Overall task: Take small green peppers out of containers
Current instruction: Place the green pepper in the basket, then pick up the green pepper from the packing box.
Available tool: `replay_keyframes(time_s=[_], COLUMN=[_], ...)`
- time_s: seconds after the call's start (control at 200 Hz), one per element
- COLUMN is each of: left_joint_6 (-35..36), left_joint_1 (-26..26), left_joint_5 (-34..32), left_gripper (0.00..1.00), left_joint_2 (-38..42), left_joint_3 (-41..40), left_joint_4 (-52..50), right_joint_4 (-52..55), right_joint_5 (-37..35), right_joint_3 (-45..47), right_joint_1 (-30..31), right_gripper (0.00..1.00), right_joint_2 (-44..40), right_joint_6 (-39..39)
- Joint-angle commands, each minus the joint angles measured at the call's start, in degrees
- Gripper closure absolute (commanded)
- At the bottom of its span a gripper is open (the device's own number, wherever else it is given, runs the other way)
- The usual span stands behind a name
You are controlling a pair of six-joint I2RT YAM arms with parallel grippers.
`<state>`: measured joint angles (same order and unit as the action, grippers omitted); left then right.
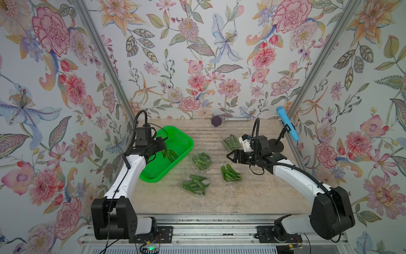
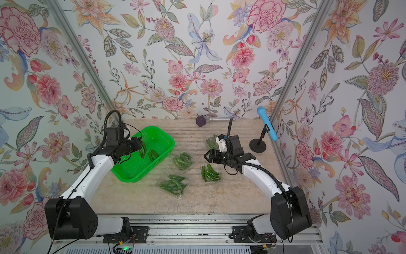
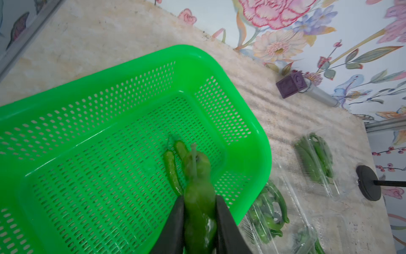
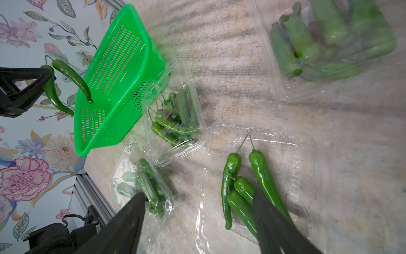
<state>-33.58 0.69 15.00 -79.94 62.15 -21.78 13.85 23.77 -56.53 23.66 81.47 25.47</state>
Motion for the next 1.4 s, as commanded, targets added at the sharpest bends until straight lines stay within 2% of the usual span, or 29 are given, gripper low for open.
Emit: replay_keyframes(time_s=[0.0, 0.065, 0.125, 0.275, 0.405, 0.505, 0.635, 0.771, 0.896, 0.981, 1.076, 1.396], left_joint_6=[-0.3, -0.8, -1.0, 0.4, 0.8, 2.1, 1.1, -1.9, -5.8, -8.4, -10.8, -13.8], left_joint_1=[2.1, 3.1, 3.5, 3.7, 1.8, -5.9, -21.3, -35.1, -42.9, -45.5, -47.0, -48.5], left_joint_5=[2.4, 2.7, 2.0, 2.1, 3.0, -1.5, -5.5, -9.5, -14.1, -13.6, -12.8, -11.8], left_gripper=[0.72, 0.67, 0.58, 0.55, 0.52, 0.49, 0.45, 0.45, 0.50, 0.53, 0.52, 0.49], left_joint_2=[-3.6, -5.3, -6.6, -7.9, -2.4, 1.1, -0.7, -11.7, -25.7, -33.5, -38.4, -42.4], left_joint_3=[-3.9, -5.4, -6.0, -5.3, -5.1, -1.7, 3.9, 13.7, 27.4, 33.8, 37.3, 40.5], left_joint_4=[3.2, 4.8, 5.7, 6.3, 8.1, 5.3, 2.7, -2.7, -12.5, -14.6, -14.2, -13.3], right_joint_4=[-1.4, -1.0, -0.8, -0.4, 2.1, 3.7, 4.4, 4.5, 5.1, 5.1, 5.1, 5.1], right_joint_5=[-2.8, -3.2, -3.5, -4.8, -8.8, -10.9, -11.5, -9.3, -6.7, -5.0, -3.1, 0.4], right_joint_3=[-2.7, -3.3, -3.5, -3.1, -1.8, 0.7, 5.8, 11.1, 14.0, 15.6, 16.9, 18.6], right_joint_1=[1.3, 1.6, 1.7, 1.6, -0.3, -3.3, -9.3, -16.3, -21.0, -23.1, -24.9, -27.9], right_gripper=[0.21, 0.22, 0.22, 0.22, 0.21, 0.21, 0.21, 0.21, 0.21, 0.21, 0.21, 0.21], right_joint_2=[2.4, 3.7, 4.4, 3.4, -0.2, -4.0, -8.8, -13.0, -15.1, -15.7, -16.0, -15.7], right_joint_6=[-0.8, -0.9, -0.9, -1.4, -1.4, 0.1, 2.7, 3.5, 2.4, 1.8, 1.1, -1.8])
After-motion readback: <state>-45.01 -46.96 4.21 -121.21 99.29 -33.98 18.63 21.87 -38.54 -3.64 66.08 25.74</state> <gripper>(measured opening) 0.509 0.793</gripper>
